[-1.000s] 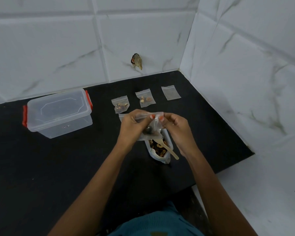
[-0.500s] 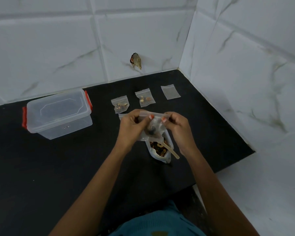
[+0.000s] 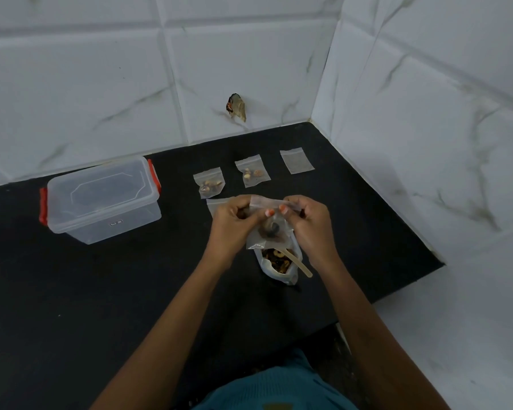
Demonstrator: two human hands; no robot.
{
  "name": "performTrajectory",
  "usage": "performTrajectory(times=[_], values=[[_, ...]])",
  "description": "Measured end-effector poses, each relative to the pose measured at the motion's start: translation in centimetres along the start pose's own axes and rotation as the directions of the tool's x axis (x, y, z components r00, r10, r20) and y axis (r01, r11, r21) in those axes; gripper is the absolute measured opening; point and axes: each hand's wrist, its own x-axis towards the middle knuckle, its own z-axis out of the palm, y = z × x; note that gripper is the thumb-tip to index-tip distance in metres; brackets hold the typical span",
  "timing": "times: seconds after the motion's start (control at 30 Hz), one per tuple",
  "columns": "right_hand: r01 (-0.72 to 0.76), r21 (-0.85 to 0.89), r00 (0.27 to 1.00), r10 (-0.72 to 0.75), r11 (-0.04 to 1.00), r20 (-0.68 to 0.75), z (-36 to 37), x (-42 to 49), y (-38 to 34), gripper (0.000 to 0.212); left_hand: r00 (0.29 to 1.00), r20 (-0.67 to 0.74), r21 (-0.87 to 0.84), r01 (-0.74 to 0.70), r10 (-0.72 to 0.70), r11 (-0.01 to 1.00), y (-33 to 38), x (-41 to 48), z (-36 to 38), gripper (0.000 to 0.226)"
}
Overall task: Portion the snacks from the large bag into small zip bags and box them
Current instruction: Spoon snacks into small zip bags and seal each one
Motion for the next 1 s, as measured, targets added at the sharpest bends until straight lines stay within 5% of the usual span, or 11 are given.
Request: performTrajectory(times=[0.37, 0.77, 1.0], values=[[-0.067, 0.176, 0.993, 0.049, 0.982, 0.104, -0.98, -0.06, -0.22, 0.018, 0.993, -0.116, 0.026, 0.020, -0.017, 0.999, -0.36, 0.22, -0.16, 0.011], [0.015, -0.076, 0.999, -0.018, 0.997, -0.043, -0.08, 0.41, 0.70, 0.011, 0.999, -0.032, 0.001, 0.010, -0.010, 1.000, -0.29, 0.05, 0.29, 0.015], [-0.016, -0.004, 1.000, 0.016, 1.000, -0.021, -0.34, 0.16, 0.43, 0.012, 0.998, -0.070, 0.004, -0.004, 0.004, 1.000, -0.43, 0.05, 0.18, 0.014]])
